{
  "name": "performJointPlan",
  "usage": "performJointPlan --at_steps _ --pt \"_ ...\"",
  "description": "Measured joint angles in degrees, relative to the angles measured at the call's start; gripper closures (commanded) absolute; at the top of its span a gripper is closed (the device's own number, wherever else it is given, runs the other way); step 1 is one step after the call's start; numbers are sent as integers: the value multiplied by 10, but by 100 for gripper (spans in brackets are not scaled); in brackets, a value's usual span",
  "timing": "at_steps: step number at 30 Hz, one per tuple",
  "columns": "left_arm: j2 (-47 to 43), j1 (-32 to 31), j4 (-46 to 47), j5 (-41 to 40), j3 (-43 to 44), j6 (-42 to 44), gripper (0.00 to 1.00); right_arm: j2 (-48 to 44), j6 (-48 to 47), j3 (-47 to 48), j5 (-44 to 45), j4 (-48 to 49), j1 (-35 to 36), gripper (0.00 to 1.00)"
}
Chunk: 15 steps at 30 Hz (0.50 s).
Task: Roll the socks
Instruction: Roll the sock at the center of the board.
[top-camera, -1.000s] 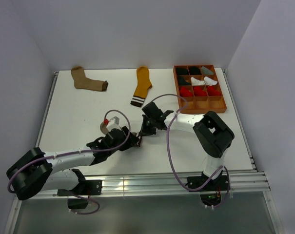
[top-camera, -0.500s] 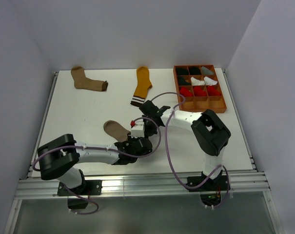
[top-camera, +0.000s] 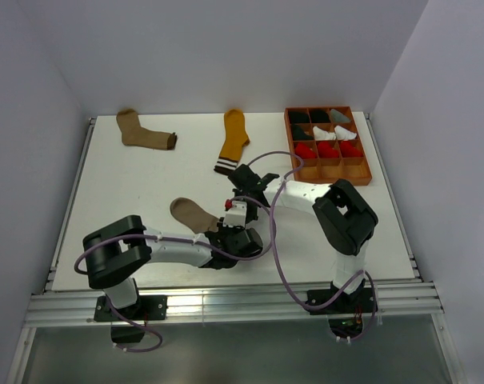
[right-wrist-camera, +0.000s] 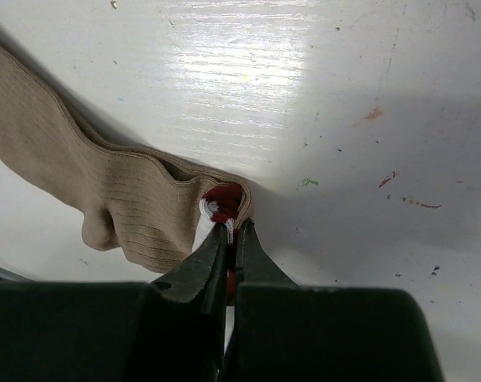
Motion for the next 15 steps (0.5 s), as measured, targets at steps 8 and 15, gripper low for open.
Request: performJointPlan --at_steps 8,15 --pt "26 -2 -79 -20 44 -38 100 -5 12 -21 -25 42 -5 94" --pt "0 12 -52 14 18 -31 100 -59 48 -121 -43 163 -12 59"
